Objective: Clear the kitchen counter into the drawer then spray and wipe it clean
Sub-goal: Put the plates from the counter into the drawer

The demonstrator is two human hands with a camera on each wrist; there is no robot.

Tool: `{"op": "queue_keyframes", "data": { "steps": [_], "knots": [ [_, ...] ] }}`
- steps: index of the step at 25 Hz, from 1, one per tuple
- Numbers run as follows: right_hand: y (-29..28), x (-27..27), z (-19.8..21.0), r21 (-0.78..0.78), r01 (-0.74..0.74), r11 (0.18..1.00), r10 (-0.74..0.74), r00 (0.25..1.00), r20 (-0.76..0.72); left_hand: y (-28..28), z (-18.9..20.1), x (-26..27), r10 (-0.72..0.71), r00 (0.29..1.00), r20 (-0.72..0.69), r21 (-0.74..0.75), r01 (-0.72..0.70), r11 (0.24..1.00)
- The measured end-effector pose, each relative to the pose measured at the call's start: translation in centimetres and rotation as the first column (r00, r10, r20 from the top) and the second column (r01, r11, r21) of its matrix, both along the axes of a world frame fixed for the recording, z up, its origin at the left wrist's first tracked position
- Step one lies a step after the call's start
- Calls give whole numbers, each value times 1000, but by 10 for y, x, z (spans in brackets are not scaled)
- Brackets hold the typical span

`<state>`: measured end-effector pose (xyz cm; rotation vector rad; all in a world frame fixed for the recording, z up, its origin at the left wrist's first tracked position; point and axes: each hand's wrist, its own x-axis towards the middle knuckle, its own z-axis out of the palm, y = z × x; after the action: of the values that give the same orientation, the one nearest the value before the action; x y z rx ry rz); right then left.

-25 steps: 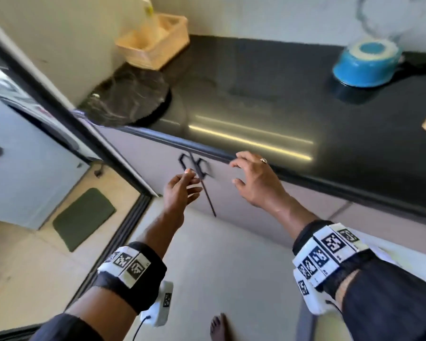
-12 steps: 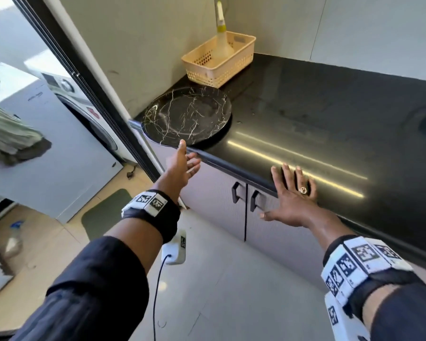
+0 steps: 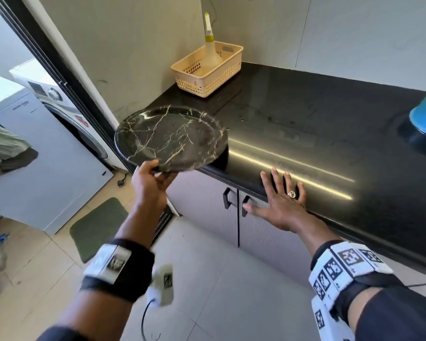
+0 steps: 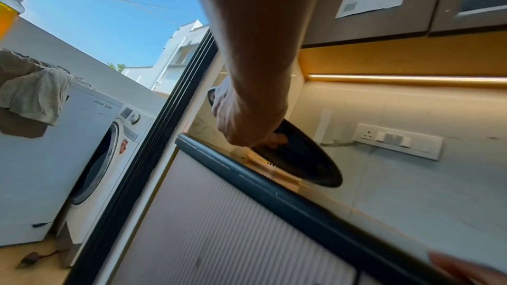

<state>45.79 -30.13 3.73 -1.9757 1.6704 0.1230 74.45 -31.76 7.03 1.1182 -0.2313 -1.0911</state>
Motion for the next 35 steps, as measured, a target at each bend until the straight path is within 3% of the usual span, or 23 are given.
{"op": "queue_keyframes", "data": {
  "steps": [2, 3, 5, 7, 9, 12, 15, 18, 20, 23, 25, 28, 30, 35],
  "knots": [
    [7, -8, 5, 2, 58, 998, -57, 977, 205, 60, -6, -2, -1, 994, 111, -5, 1, 1000],
    [15, -14, 7, 18, 111, 994, -110, 920, 375, 89, -10, -2, -11, 991, 136, 3, 11, 1000],
    [47, -33, 9, 92, 208, 974, -212, 677, 705, 146, -24, 1, -56, 987, 150, 55, 48, 997],
    [94, -64, 1, 142, 292, 946, -275, 486, 829, 197, -35, -7, -173, 974, 146, 174, 147, 974],
    [146, -103, -20, 168, 372, 913, -334, 442, 833, 234, -42, -27, -308, 947, 90, 320, 266, 909],
    [220, -172, -63, 337, 410, 847, -494, 377, 783, 269, -55, -88, -508, 861, 21, 482, 437, 759],
    [302, -255, -105, 461, 490, 740, -660, 399, 636, 284, -87, -183, -757, 653, 11, 534, 636, 557],
    [389, -338, -142, 540, 670, 509, -848, 282, 449, 297, -129, -288, -925, 380, -21, 586, 754, 297],
    [435, -382, -160, 573, 751, 330, -928, 146, 343, 306, -160, -349, -961, 275, -19, 659, 727, 195],
    [477, -440, -182, 564, 809, 169, -964, 15, 267, 314, -200, -431, -987, 145, -66, 659, 749, 66],
    [486, -466, -199, 526, 842, 116, -967, -26, 253, 312, -216, -470, -989, 118, -89, 658, 752, 30],
    [481, -486, -231, 456, 888, 49, -962, -80, 259, 307, -222, -508, -967, 214, -137, 739, 672, 44],
    [474, -489, -254, 408, 912, 42, -966, -68, 251, 309, -225, -518, -958, 244, -148, 788, 615, 35],
    [433, -480, -278, 347, 937, 42, -968, -48, 248, 310, -232, -506, -969, 206, -137, 836, 549, -1]
  ]
}}
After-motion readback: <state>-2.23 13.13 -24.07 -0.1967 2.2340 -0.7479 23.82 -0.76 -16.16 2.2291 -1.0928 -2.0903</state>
